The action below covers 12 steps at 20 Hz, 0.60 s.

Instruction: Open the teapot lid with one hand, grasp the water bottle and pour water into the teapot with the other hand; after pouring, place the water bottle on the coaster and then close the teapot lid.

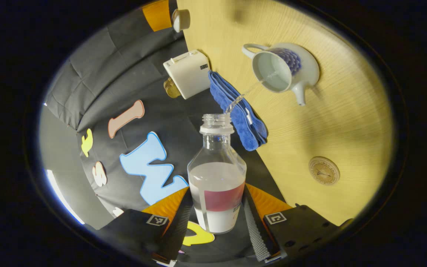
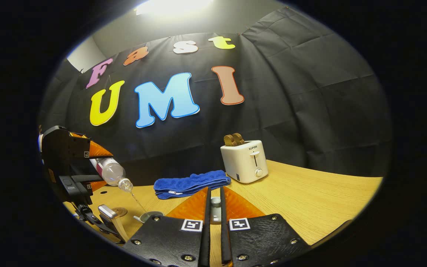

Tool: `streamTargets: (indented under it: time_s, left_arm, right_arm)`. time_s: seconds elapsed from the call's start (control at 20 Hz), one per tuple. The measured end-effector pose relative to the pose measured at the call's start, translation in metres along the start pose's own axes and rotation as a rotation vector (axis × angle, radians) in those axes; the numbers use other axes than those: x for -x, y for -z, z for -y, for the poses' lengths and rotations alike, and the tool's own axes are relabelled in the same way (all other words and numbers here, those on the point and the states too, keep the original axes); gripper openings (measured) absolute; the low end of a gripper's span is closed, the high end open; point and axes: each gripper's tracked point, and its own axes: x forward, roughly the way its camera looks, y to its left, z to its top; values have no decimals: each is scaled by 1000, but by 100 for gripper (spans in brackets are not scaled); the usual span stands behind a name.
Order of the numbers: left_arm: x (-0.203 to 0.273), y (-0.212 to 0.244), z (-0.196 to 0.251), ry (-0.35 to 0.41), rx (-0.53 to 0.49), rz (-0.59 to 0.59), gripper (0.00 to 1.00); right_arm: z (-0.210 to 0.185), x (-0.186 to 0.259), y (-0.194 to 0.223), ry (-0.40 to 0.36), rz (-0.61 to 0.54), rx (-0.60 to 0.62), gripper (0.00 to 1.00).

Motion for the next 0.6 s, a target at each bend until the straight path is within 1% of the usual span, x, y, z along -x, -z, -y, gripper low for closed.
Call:
streamTargets:
  time_s: [0.6]
  left_arm:
    - [2,-5,-13,-16,-89,2,85]
  right_arm:
    - [0,1,-2,-2,3,-5,12]
